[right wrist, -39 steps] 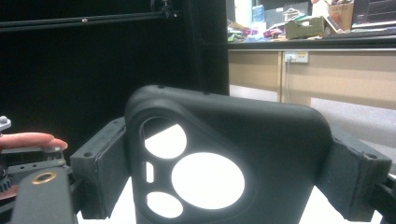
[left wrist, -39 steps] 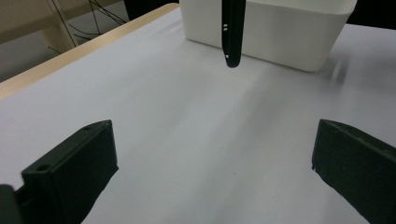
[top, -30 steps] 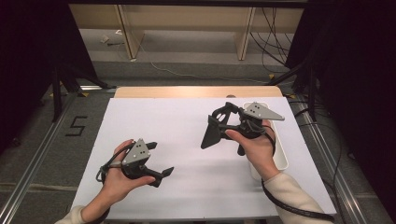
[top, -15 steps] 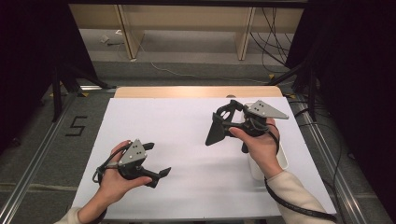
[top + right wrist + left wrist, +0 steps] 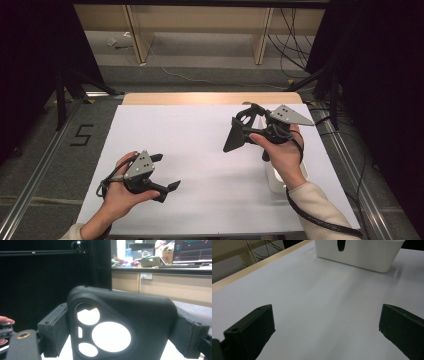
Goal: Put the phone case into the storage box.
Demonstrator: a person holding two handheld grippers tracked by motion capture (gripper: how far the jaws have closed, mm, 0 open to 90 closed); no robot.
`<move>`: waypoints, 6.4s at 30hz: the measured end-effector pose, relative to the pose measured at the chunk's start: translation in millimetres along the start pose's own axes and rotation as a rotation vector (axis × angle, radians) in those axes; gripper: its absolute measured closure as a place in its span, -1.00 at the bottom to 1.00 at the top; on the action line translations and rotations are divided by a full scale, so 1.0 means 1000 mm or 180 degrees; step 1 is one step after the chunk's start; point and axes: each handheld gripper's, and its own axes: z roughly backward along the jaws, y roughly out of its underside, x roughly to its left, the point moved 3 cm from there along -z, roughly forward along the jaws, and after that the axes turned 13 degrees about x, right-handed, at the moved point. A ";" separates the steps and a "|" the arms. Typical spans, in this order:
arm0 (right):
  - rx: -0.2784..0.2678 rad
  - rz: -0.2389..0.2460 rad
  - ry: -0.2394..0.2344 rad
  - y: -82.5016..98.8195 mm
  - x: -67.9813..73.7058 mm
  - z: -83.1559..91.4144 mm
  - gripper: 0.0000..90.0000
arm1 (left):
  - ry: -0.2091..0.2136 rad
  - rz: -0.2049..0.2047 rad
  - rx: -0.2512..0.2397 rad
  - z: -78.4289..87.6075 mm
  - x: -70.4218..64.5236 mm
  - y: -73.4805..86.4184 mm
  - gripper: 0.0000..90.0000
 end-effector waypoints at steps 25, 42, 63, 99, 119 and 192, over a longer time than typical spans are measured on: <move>-0.0136 -0.0038 0.0181 -0.010 -0.018 0.018 -0.65 | 0.0023 0.0004 0.0028 -0.002 0.000 0.002 -1.00; -0.0201 -0.0095 0.0277 -0.014 -0.028 0.026 -0.65 | 0.0027 0.0009 0.0025 -0.003 0.000 0.002 -1.00; -0.0265 -0.0117 0.0423 -0.019 -0.041 0.037 -0.65 | 0.0037 0.0005 0.0020 -0.003 0.000 0.002 -1.00; -0.0357 -0.0200 0.0754 -0.020 -0.072 0.058 -0.65 | 0.0073 0.0043 0.0003 -0.002 0.001 0.002 -1.00; -0.0318 -0.0210 0.0856 -0.016 -0.080 0.060 -0.65 | 0.0058 0.0037 -0.0008 -0.002 0.002 0.002 -1.00; -0.0003 -0.0161 0.1187 -0.001 -0.106 0.049 -0.65 | 0.0082 0.0045 -0.0013 -0.003 0.002 0.002 -1.00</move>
